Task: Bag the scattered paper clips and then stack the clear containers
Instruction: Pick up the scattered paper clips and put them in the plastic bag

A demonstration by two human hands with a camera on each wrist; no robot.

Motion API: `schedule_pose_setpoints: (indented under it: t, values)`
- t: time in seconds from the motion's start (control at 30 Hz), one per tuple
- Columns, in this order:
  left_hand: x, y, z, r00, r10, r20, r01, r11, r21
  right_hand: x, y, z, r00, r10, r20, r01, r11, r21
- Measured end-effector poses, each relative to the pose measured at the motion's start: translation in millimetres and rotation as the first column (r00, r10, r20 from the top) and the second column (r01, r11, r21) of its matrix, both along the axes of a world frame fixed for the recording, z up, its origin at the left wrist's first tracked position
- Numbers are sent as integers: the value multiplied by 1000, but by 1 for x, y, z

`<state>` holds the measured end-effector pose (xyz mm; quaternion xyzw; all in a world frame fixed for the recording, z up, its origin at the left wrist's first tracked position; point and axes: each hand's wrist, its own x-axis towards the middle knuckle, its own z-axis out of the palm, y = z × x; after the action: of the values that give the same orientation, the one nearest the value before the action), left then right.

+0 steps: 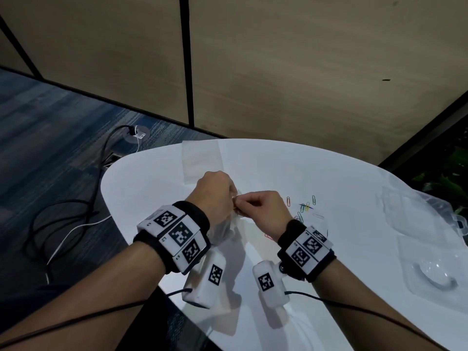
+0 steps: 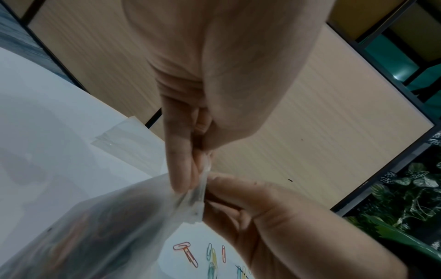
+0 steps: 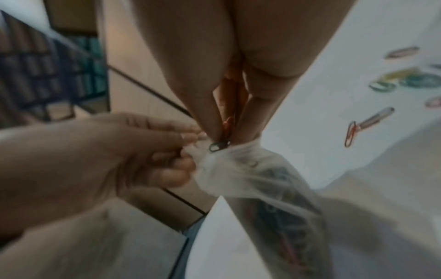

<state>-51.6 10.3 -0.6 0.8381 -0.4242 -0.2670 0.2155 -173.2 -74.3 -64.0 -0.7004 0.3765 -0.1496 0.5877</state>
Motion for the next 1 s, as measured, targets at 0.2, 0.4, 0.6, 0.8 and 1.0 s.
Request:
schedule_pose_setpoints:
  t: [0.2, 0.4, 0.6, 0.8, 1.0]
  values:
    - [3, -1, 0, 999, -6, -35, 6, 1000, 3, -6, -11, 23, 958, 275, -87, -287, 935, -209]
    - [9, 3, -5, 998, 7, -56, -8, 1000, -23, -49, -73, 14, 999, -32, 24, 33, 999, -19]
    - [14, 5, -6, 997, 19, -72, -21, 1000, -20, -88, -124, -54, 648, -186, -739, -65, 953, -297]
    - [12, 4, -5, 998, 1, -64, -2, 1000, -12, -50, -85, -59, 661, 59, -748, -417, 857, -301]
    - [10, 3, -3, 997, -3, -76, 3, 1000, -4, -44, -57, -81, 457, 218, -863, -818, 485, -310]
